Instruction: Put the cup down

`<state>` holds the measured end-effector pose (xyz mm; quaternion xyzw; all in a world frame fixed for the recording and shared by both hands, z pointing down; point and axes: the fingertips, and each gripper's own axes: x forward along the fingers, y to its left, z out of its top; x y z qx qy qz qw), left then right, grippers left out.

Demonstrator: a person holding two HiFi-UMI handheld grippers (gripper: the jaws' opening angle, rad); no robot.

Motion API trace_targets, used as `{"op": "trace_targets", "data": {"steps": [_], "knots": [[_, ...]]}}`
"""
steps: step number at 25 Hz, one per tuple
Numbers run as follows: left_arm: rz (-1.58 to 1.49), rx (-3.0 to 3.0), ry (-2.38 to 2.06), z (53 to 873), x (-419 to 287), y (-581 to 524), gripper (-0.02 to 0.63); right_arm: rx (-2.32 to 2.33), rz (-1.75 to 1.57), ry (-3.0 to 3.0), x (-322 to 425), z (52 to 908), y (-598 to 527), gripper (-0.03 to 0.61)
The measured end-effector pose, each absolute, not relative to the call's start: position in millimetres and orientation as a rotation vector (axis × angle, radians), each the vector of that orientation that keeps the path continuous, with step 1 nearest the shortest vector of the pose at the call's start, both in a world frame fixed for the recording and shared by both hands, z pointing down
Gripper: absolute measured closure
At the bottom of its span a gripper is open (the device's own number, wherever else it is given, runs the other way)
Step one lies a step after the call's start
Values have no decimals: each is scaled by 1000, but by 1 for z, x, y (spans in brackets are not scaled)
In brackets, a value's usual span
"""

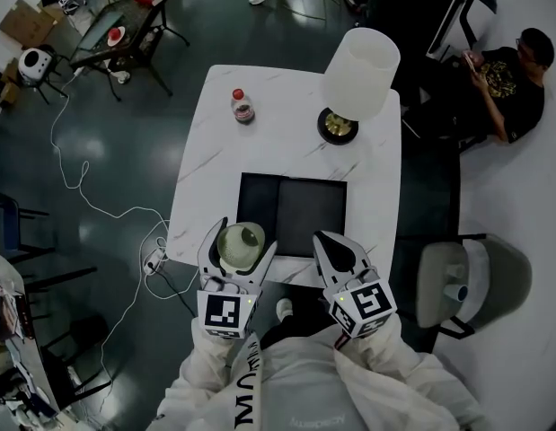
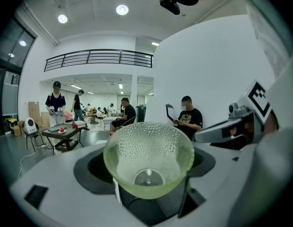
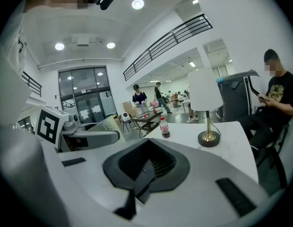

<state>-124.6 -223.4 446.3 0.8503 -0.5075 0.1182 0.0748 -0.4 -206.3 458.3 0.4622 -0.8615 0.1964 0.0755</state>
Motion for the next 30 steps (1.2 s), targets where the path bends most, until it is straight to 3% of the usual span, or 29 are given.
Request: {"op": "trace_targets", "data": {"steps": [30], "knots": [[394, 2519, -1576, 498, -113, -300, 206, 1389, 604, -2556, 18, 501, -280, 572]]}}
